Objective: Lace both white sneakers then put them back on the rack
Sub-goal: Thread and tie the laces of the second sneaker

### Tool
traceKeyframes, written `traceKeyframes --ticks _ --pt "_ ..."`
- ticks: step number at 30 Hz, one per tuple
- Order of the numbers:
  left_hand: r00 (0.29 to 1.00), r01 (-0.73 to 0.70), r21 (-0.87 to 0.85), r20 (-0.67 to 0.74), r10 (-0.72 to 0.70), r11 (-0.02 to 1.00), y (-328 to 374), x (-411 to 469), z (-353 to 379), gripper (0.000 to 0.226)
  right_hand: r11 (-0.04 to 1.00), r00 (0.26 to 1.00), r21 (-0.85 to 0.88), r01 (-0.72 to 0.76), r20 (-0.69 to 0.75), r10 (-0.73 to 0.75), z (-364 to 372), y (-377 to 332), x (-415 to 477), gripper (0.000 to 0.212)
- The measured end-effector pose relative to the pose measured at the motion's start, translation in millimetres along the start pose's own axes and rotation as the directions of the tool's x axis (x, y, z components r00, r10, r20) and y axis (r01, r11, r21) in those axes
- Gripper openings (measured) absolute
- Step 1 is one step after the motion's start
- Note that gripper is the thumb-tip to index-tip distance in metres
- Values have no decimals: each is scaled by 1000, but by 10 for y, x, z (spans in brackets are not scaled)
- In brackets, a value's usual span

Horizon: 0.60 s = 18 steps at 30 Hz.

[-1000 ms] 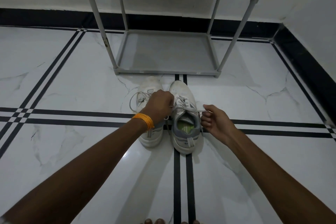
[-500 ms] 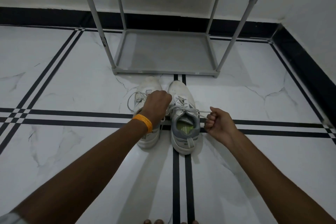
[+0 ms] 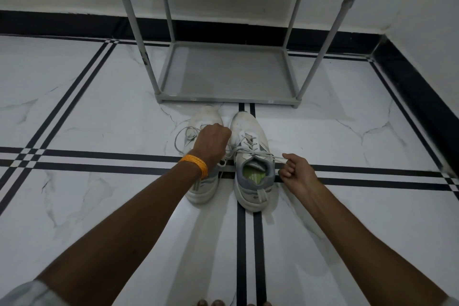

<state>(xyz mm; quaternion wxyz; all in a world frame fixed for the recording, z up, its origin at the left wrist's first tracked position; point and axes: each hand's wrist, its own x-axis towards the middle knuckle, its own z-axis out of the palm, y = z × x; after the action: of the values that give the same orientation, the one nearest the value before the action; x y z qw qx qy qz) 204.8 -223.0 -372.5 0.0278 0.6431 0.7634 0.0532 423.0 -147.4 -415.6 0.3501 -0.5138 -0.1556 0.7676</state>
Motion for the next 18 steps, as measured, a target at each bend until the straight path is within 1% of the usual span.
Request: traceKeyframes --ticks 3,5,6,7,8,9,10,11,12,13,14,15,16,18 --pt "1000 26 -40 -5 -26 999 -16 21 21 14 998 1000 -62 9 4 -9 4 -13 -5 28" --pt "999 46 -149 -5 -48 988 -44 35 23 12 990 1000 -144 0 13 2 25 -59 -33 30" --pt "998 67 -239 2 -69 969 -68 38 8 12 983 1000 -184 -7 24 12 50 -93 -63 25" --pt "995 100 -344 25 -97 934 -89 35 -15 19 975 999 -222 -13 28 20 81 -128 -121 18" --pt "992 127 -443 46 -119 887 -104 32 -39 32 964 1000 -266 -10 17 15 121 -172 -182 10" --pt "989 143 -513 46 -139 846 -93 20 -76 42 937 1000 -347 25 0 -27 154 -210 -246 9" --pt "988 134 -545 12 -152 828 -59 14 -104 48 872 993 -481 96 -17 -119 174 -238 -292 21" --pt "987 106 -543 -43 -153 833 0 7 -131 49 729 963 -657 193 -14 -267 195 -257 -332 34" --pt "987 64 -527 -90 -130 847 79 -3 -155 47 493 893 -818 297 54 -448 209 -261 -367 42" --pt "991 16 -506 -103 -79 862 167 -6 -162 44 225 797 -896 383 198 -570 248 -258 -428 45" --pt "997 -34 -477 -78 -3 878 246 -11 -150 43 7 713 -895 446 351 -607 298 -235 -487 45" --pt "997 -80 -447 -23 78 891 309 -13 -114 41 -117 680 -867 485 458 -572 352 -197 -537 42" --pt "989 -119 -420 29 144 900 353 -9 -61 38 -212 676 -843 494 526 -515 391 -151 -550 38" --pt "975 -153 -367 97 201 918 365 -10 33 30 -461 670 -772 438 622 -406 433 -35 -520 31"
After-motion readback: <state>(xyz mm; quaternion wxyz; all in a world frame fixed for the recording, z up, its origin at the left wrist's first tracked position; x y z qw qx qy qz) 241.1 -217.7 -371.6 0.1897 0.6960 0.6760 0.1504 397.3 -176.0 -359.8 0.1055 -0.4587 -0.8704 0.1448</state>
